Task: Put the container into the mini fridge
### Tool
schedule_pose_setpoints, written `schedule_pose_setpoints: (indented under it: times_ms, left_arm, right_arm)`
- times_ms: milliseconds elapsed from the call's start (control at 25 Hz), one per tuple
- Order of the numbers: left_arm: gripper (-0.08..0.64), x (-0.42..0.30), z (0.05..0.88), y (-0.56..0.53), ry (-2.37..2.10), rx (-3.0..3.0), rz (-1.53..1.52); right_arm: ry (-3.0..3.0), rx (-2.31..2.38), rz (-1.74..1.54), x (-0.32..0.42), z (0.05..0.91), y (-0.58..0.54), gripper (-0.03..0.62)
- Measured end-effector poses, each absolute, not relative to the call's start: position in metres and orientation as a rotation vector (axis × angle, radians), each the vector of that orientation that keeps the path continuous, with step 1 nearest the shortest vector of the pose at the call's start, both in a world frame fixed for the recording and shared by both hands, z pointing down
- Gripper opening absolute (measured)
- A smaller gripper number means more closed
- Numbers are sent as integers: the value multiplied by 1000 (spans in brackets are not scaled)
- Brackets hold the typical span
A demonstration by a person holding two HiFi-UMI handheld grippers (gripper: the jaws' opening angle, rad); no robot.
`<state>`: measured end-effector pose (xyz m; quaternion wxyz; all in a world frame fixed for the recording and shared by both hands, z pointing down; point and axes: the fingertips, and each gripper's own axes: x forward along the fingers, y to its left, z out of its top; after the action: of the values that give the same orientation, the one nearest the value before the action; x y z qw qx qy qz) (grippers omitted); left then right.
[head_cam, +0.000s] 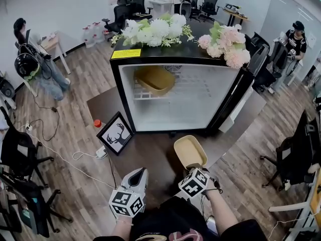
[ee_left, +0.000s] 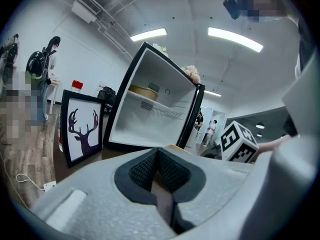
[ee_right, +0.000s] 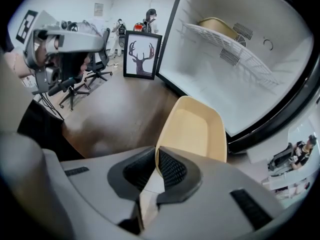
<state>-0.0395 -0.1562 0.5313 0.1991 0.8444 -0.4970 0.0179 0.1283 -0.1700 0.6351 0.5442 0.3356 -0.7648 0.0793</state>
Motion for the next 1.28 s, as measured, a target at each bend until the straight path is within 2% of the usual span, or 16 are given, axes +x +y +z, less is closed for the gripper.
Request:
schedule_pose_setpoints:
  times_ms: [400, 680, 1280]
  left_arm:
    - [9, -21, 531, -153, -1317, 2415, 92]
    - [9, -14, 527, -150, -1269, 2451, 116]
    - [9, -38, 520, -152, -1332, 2403, 83]
  right_arm:
    - [-1881, 814, 250, 127, 540, -179, 28]
    - [-1887, 856, 133, 130, 473, -207, 26]
    - [-1844, 954, 48, 131, 399, -288, 28]
